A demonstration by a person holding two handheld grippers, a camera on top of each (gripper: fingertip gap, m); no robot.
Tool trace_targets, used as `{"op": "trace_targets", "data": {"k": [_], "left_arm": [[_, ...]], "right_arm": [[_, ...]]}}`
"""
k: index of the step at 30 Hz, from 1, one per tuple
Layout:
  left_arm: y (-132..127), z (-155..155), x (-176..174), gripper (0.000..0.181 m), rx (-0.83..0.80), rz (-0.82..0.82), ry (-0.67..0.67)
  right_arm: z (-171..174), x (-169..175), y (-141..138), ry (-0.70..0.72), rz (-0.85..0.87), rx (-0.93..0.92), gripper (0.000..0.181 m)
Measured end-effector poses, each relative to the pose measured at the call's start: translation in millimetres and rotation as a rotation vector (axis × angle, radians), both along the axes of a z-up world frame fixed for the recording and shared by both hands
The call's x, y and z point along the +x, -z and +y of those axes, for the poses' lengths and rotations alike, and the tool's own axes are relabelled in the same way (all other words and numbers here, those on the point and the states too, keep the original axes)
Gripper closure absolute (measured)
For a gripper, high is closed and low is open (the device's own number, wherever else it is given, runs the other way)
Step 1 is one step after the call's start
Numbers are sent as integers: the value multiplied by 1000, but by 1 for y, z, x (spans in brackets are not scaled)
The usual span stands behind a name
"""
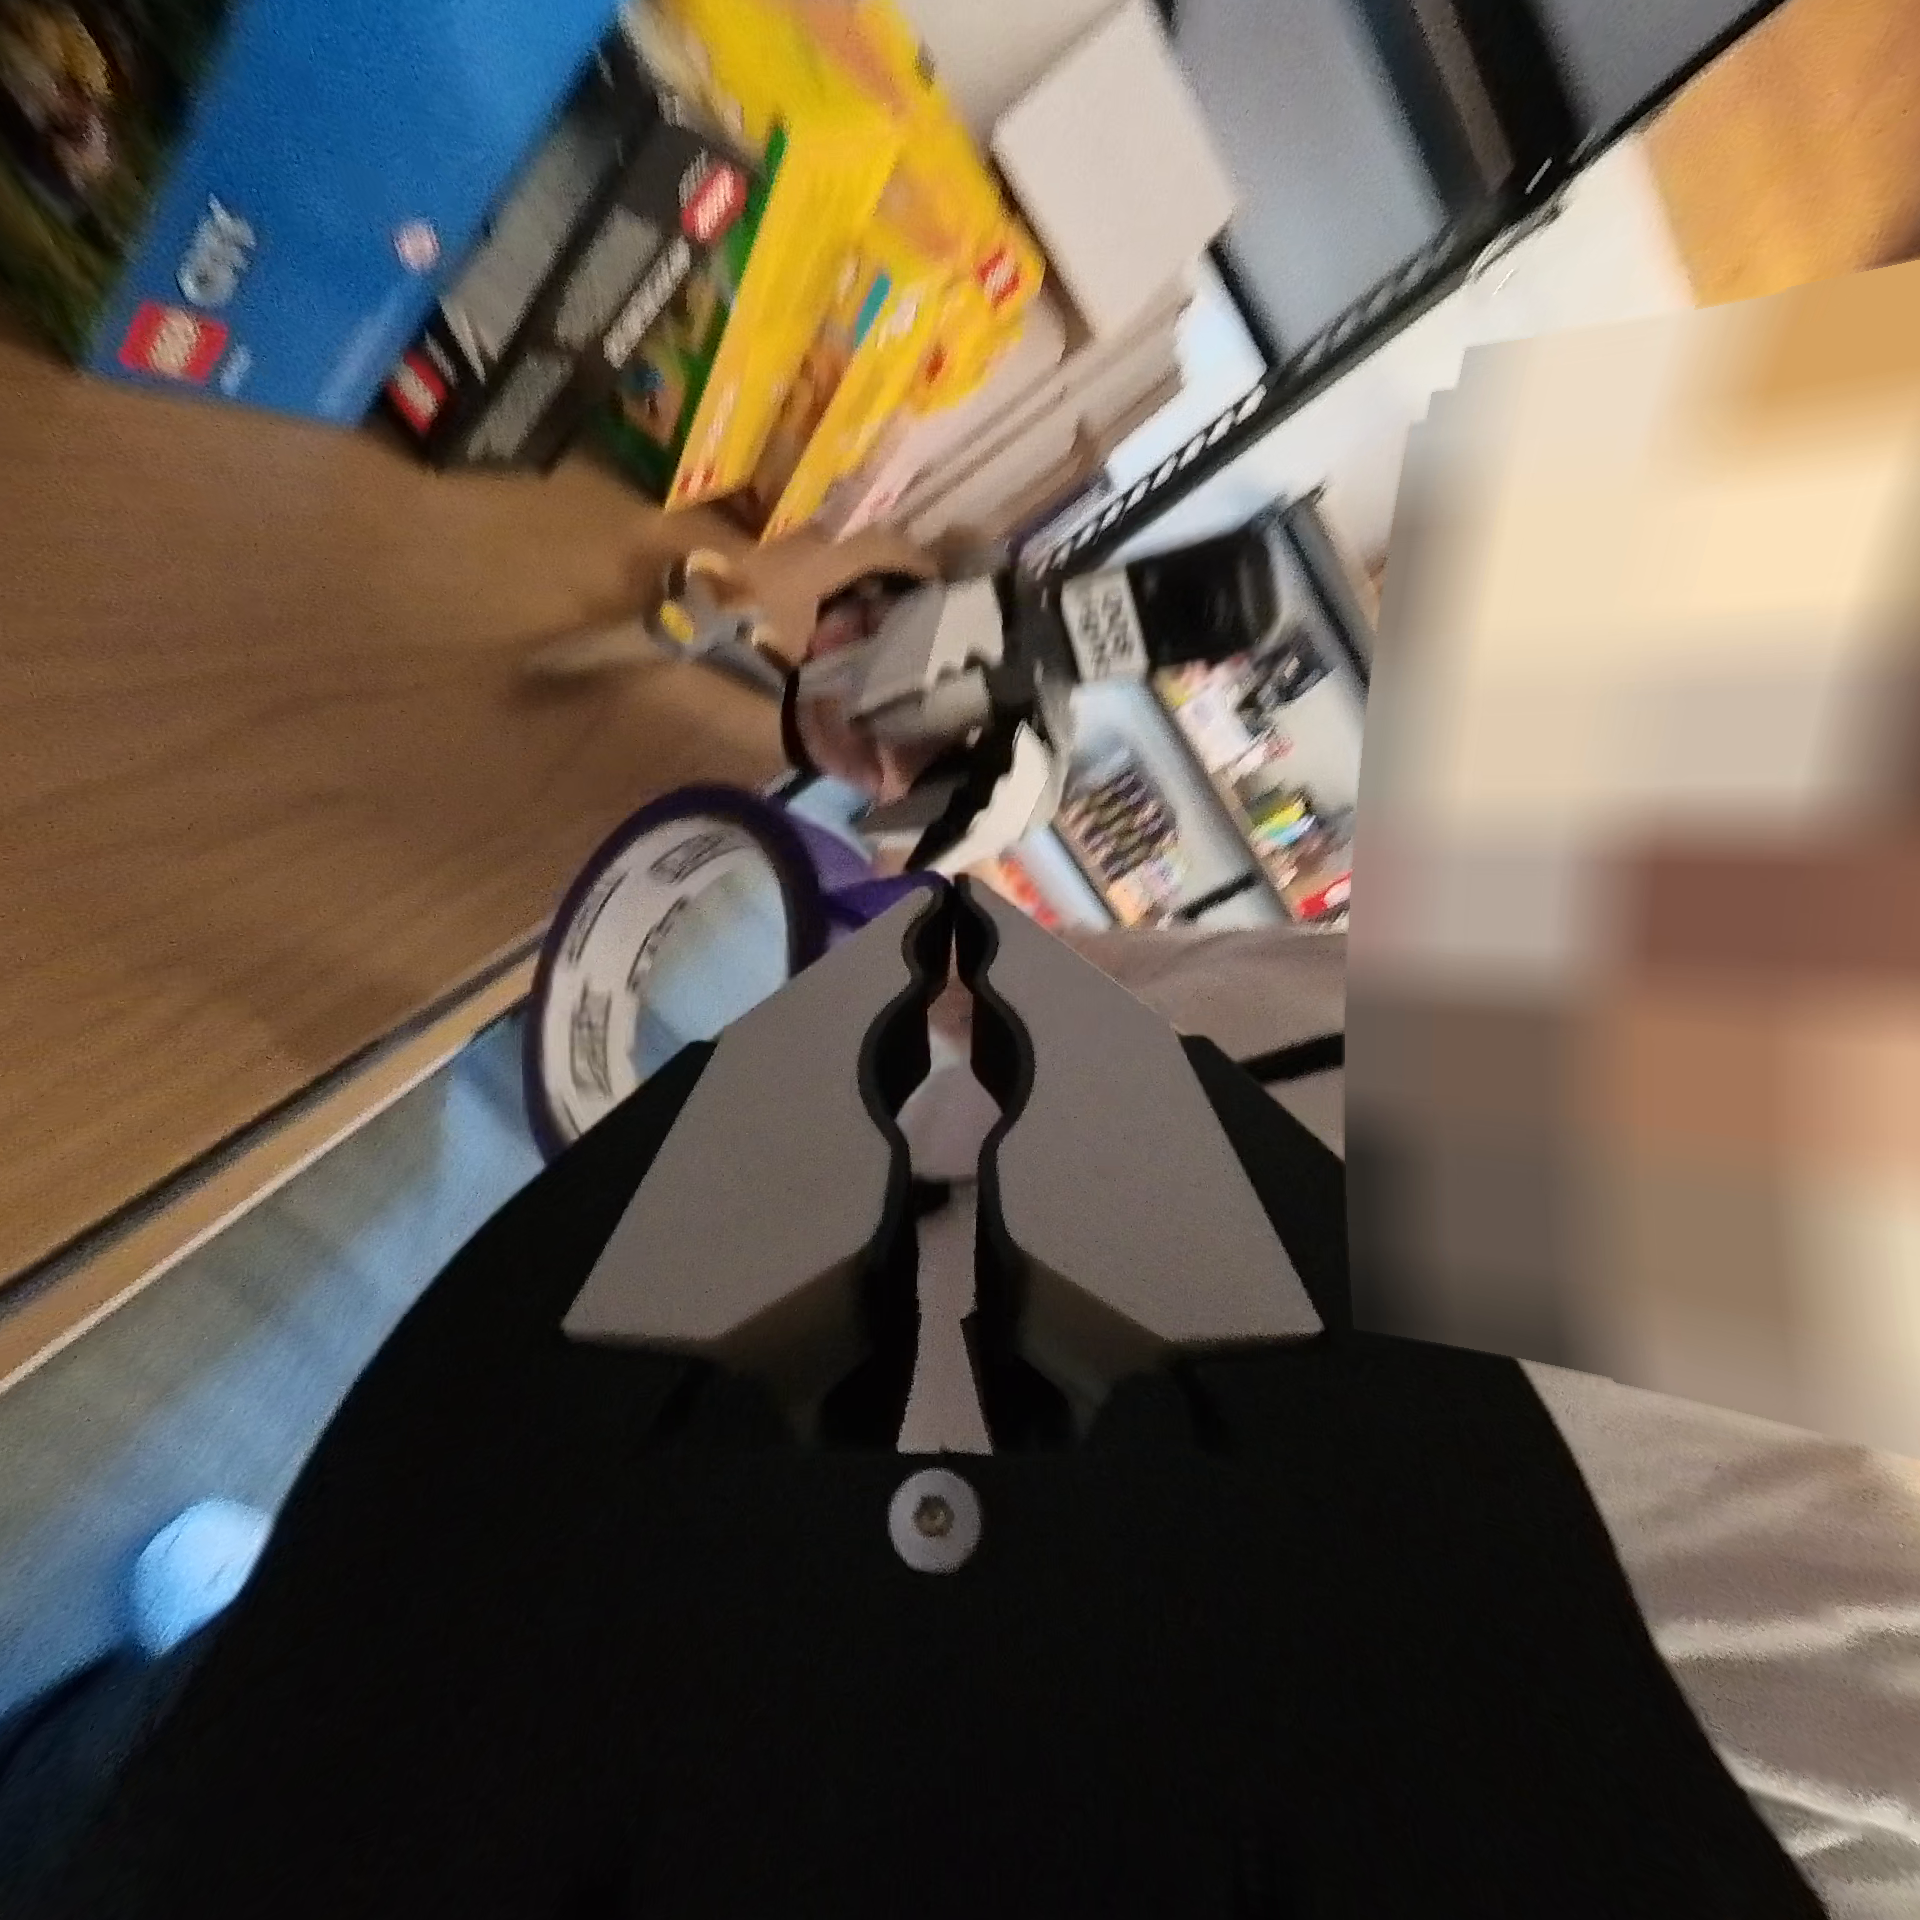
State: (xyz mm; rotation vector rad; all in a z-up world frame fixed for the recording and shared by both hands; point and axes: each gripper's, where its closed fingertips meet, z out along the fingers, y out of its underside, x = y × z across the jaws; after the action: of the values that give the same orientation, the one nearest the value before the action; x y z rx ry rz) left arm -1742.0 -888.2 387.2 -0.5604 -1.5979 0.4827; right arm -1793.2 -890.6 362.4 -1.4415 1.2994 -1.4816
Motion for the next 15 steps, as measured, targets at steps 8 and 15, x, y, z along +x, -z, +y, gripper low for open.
{"op": "trace_targets", "data": {"k": [8,15], "left_arm": [[25,39,-18,181,-59,-260,188],[38,56,-23,181,-22,-422,279]], "right_arm": [[38,32,16,-230,-5,342,125],[68,35,45,-400,74,628,131]]}}
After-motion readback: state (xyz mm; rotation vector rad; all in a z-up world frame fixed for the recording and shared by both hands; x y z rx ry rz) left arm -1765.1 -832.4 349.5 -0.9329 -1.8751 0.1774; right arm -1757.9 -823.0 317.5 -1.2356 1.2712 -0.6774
